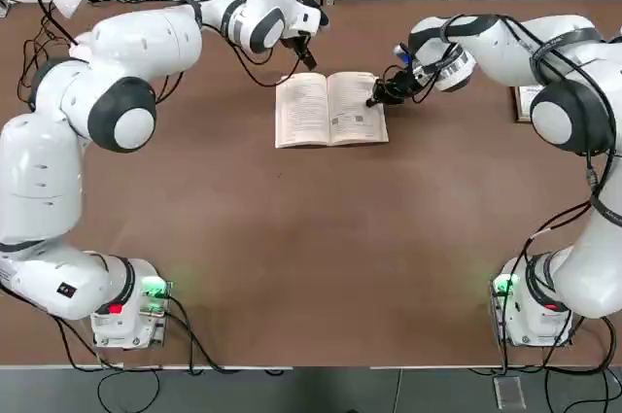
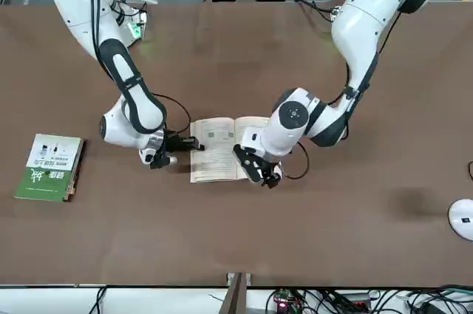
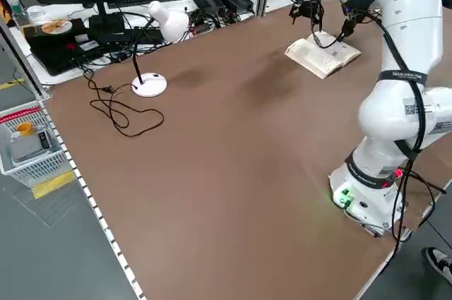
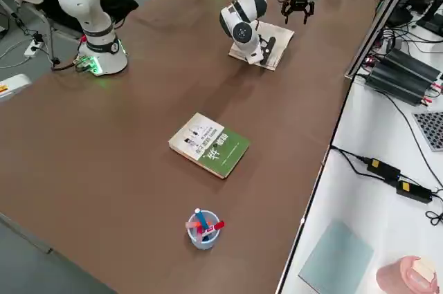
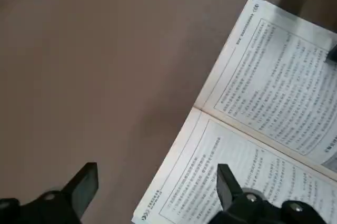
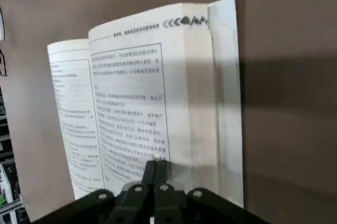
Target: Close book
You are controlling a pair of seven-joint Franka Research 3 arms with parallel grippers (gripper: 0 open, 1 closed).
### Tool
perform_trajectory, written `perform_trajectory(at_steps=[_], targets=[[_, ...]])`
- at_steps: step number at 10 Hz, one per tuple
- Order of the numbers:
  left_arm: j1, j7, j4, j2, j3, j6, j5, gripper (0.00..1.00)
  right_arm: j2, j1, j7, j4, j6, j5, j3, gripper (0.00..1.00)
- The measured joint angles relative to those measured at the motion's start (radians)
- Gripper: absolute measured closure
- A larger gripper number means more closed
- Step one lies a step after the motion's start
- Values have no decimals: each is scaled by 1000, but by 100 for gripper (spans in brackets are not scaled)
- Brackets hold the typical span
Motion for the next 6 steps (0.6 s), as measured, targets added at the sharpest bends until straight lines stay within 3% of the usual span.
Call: perform_trajectory(at_steps=[6], targets=[[26,129,8,33,0,81,0,0,17,2,-28,0,7,2,-2,99]])
